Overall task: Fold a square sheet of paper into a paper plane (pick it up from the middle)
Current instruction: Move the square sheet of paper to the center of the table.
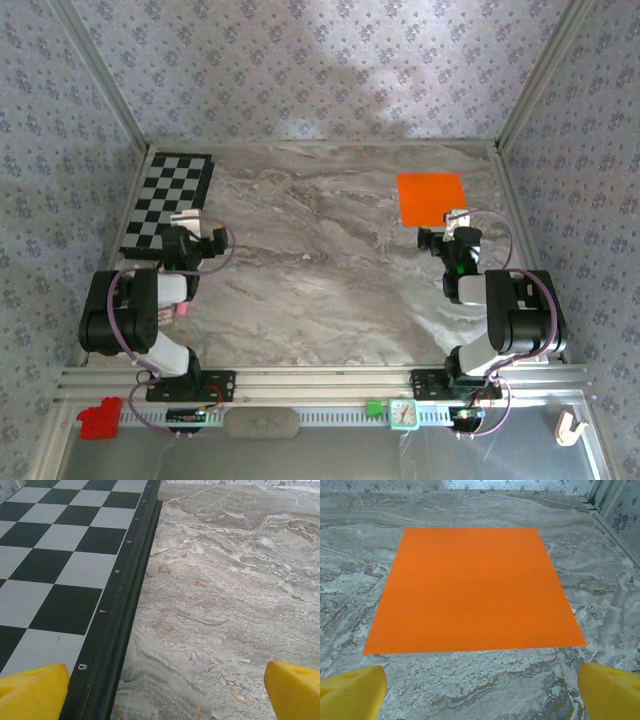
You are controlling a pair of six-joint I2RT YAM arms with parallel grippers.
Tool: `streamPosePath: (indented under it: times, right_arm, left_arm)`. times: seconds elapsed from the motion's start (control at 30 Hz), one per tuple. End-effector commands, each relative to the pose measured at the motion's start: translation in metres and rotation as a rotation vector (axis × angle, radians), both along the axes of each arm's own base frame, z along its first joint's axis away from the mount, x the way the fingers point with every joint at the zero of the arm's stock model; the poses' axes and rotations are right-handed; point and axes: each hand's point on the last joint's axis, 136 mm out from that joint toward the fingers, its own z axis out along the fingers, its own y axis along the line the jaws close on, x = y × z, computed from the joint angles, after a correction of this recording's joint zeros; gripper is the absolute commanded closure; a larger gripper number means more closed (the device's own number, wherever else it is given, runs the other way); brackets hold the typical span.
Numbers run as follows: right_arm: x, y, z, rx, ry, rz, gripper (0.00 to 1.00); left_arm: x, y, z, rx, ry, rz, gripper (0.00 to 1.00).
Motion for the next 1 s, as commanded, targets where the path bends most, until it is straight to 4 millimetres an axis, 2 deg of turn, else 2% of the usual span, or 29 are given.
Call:
streamPosePath:
  times: [0.0,0.2,0.33,0.43,0.57,0.77,0.97]
  right_arm:
    - [0.004,0.005,0.006,0.015,0.001,0.027,0.0]
    - [0.001,0.006,0.051,0.0,0.006,0.008,0.0]
    - [-0.003,0.006,0.083,0.127,-0.012,-0.061,0.0]
    - [-0.007,0.012,0.094,0.272,0.056,-0.113,0.0]
    - [-0.006,0.029,0.093,0.401,0.207,-0.106,0.0]
    - [0.011,0.061,0.073,0.553,0.389,-0.007,0.0]
    - [0.044,0.049,0.044,0.595,0.466,-0.067,0.0]
  left_arm:
    - [0.005,0.0,0.015,0.008,-0.032,-0.01,0.0]
    - [0.0,0.006,0.056,0.006,-0.01,0.061,0.0]
    - [-0.003,0.005,0.088,-0.156,-0.006,0.128,0.0]
    - [-0.008,-0.005,0.105,-0.325,0.059,0.16,0.0]
    - [-0.009,-0.031,0.116,-0.509,0.145,0.108,0.0]
    - [-0.004,-0.088,0.122,-0.766,0.243,-0.108,0.0]
    - [-0.005,-0.131,0.102,-0.798,0.351,-0.205,0.0]
